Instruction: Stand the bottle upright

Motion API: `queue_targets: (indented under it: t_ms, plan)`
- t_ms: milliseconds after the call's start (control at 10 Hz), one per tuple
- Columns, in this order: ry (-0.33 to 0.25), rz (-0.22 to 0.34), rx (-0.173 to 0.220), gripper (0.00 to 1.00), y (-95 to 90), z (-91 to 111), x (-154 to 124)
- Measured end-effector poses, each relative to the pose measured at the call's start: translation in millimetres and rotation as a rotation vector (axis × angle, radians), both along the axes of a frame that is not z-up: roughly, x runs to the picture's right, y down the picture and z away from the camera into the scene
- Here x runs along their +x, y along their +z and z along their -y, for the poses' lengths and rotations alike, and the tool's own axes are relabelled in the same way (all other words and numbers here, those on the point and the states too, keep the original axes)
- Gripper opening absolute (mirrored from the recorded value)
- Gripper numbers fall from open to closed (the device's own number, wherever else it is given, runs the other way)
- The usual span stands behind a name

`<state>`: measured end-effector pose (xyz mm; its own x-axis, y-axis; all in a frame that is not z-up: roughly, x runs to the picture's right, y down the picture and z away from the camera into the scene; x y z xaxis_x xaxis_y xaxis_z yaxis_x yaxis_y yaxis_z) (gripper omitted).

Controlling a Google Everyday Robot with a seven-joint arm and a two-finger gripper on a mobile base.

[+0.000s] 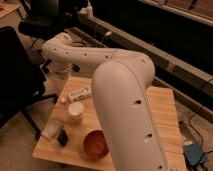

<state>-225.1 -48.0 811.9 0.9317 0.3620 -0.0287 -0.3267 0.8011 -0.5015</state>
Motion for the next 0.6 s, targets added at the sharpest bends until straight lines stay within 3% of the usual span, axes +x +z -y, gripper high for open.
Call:
queue_targets:
  t_ms: [600]
  plan:
    - [-0.002, 0.003, 0.005, 0.65, 1.1, 1.1, 2.0]
